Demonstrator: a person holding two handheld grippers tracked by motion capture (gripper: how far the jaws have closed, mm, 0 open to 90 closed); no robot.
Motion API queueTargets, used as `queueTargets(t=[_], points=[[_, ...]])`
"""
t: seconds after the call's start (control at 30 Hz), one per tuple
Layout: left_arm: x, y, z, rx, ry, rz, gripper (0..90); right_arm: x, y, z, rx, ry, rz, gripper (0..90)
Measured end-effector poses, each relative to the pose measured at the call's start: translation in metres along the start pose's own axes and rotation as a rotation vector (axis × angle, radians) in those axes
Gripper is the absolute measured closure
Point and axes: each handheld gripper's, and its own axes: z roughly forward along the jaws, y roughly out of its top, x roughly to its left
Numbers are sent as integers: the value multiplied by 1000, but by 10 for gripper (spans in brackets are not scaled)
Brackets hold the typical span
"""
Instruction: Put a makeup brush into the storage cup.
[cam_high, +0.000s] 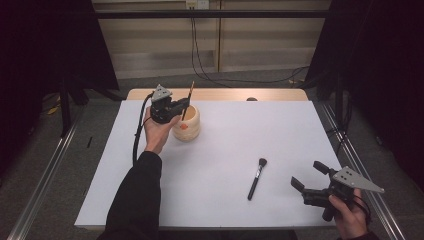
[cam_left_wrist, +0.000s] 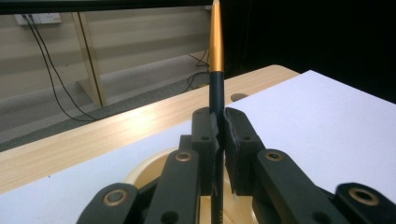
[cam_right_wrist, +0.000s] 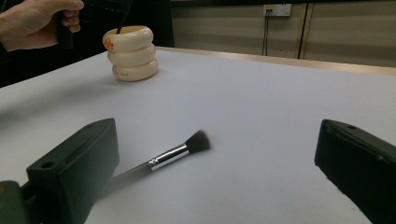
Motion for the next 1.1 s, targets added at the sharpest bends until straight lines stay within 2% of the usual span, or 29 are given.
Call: queueTargets(t=[0.03, 0.1, 0.4, 0.43, 0.47, 0.6, 0.63, 0.7, 0.97, 1.1], points=[[0, -2, 1, -3, -14, 3, 834, 1, 0, 0, -3, -2, 9, 0], [-1, -3, 0, -2, -4, 1, 835, 0, 0, 0, 0, 0, 4, 0], [-3, -6, -1, 9, -4, -2, 835, 1, 0, 0, -7, -4, 10, 0], [-2, -7, -1, 11, -10, 7, 834, 1, 0, 0, -6, -2, 7, 0], [-3, -7, -1, 15, -15, -6, 834, 1, 0, 0, -6, -1, 7, 0], [-4, -10, -2, 23, -8, 3, 835, 0, 0, 0, -8, -3, 5, 0], [-4, -11, -2, 20, -12, -10, 834, 0, 0, 0, -6, -2, 6, 0], [-2, -13, -3, 26, 0, -12, 834, 0, 0, 0, -4, -3, 2, 0], [1, -14, -3, 33, 4, -12, 834, 1, 0, 0, -3, -2, 9, 0], [1, -14, -2, 20, -7, -25, 833, 0, 0, 0, -6, -3, 7, 0]])
